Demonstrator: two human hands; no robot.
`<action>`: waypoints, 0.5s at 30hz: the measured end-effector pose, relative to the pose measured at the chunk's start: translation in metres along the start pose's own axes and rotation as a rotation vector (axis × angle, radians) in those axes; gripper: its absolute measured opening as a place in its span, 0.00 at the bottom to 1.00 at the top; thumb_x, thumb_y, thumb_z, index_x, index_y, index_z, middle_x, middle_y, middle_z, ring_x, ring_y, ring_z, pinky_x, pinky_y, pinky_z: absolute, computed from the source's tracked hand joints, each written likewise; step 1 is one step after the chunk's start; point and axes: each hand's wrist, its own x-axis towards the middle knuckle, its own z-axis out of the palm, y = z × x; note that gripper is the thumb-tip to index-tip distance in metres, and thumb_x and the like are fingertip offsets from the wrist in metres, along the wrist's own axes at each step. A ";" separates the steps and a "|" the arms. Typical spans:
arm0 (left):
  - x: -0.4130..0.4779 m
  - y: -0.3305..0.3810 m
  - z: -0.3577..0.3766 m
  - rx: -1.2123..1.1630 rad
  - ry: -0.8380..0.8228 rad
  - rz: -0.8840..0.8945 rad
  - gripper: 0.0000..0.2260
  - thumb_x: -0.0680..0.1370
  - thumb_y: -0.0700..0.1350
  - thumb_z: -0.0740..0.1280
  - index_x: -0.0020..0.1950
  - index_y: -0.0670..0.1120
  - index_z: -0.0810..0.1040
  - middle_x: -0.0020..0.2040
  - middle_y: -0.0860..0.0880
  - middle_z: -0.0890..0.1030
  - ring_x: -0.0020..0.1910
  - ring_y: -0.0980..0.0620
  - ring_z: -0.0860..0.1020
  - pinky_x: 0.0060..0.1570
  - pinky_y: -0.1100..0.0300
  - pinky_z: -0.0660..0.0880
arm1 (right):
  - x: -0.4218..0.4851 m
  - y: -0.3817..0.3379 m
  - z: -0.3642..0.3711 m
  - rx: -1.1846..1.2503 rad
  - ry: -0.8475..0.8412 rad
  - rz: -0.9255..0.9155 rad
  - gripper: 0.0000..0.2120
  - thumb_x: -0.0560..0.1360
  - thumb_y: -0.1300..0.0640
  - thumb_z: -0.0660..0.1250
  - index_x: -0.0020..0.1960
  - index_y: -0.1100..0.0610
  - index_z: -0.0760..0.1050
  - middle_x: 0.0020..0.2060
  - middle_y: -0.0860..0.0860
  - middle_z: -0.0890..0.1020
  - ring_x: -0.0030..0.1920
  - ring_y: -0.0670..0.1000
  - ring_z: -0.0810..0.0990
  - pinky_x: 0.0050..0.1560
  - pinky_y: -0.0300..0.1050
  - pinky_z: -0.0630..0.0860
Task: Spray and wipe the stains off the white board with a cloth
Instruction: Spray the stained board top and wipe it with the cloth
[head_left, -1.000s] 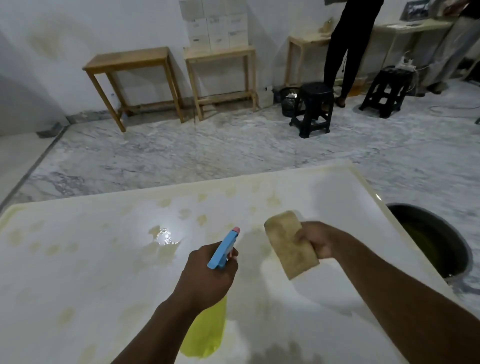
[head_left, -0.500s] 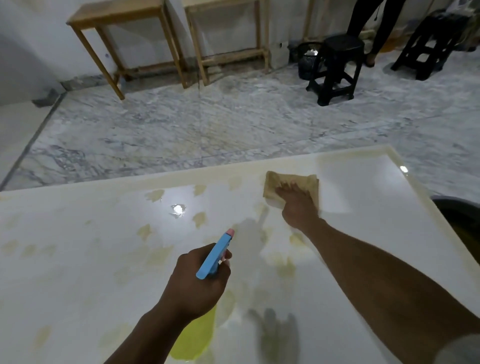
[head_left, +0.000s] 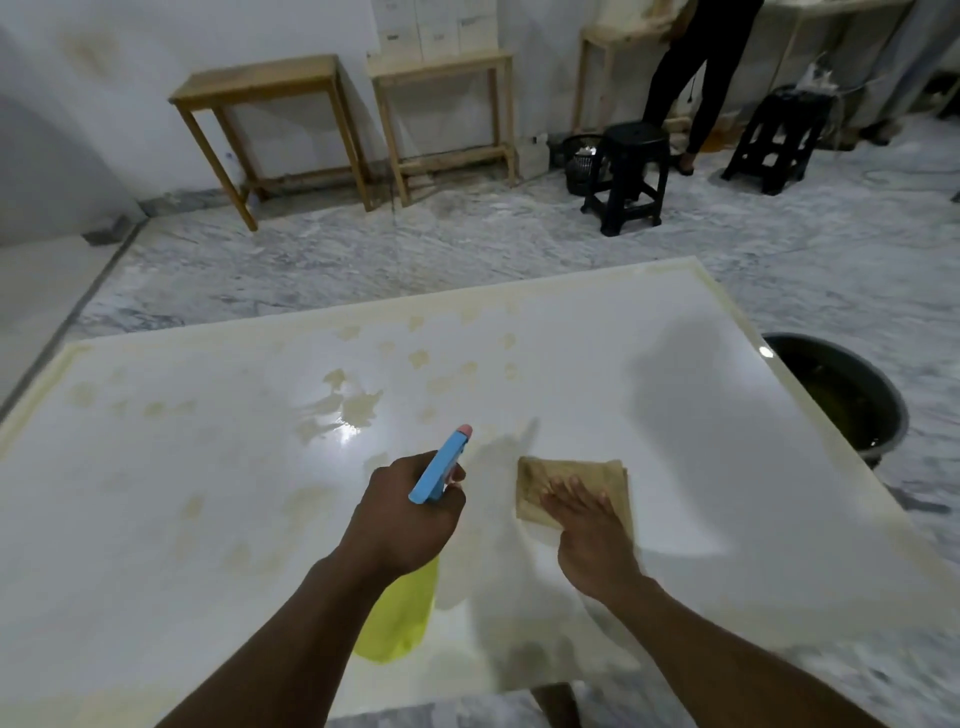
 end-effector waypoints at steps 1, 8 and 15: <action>-0.019 -0.003 -0.001 -0.003 -0.004 0.003 0.08 0.77 0.44 0.67 0.42 0.58 0.76 0.46 0.56 0.83 0.38 0.57 0.81 0.38 0.66 0.75 | -0.022 -0.005 0.006 -0.004 0.007 -0.009 0.35 0.69 0.62 0.52 0.75 0.47 0.67 0.77 0.44 0.64 0.79 0.51 0.56 0.77 0.57 0.49; -0.078 -0.013 -0.018 -0.061 0.002 -0.020 0.04 0.77 0.44 0.67 0.46 0.53 0.79 0.45 0.52 0.84 0.32 0.55 0.80 0.33 0.68 0.74 | -0.095 -0.024 0.005 0.065 -0.078 0.002 0.32 0.65 0.61 0.54 0.66 0.50 0.78 0.67 0.52 0.78 0.70 0.56 0.74 0.71 0.53 0.68; -0.007 -0.002 -0.032 -0.012 0.004 0.051 0.05 0.76 0.44 0.67 0.44 0.55 0.78 0.43 0.54 0.83 0.38 0.55 0.82 0.37 0.69 0.75 | 0.033 -0.013 -0.141 0.839 -0.601 0.553 0.12 0.72 0.66 0.64 0.52 0.67 0.81 0.50 0.63 0.84 0.48 0.62 0.85 0.52 0.56 0.80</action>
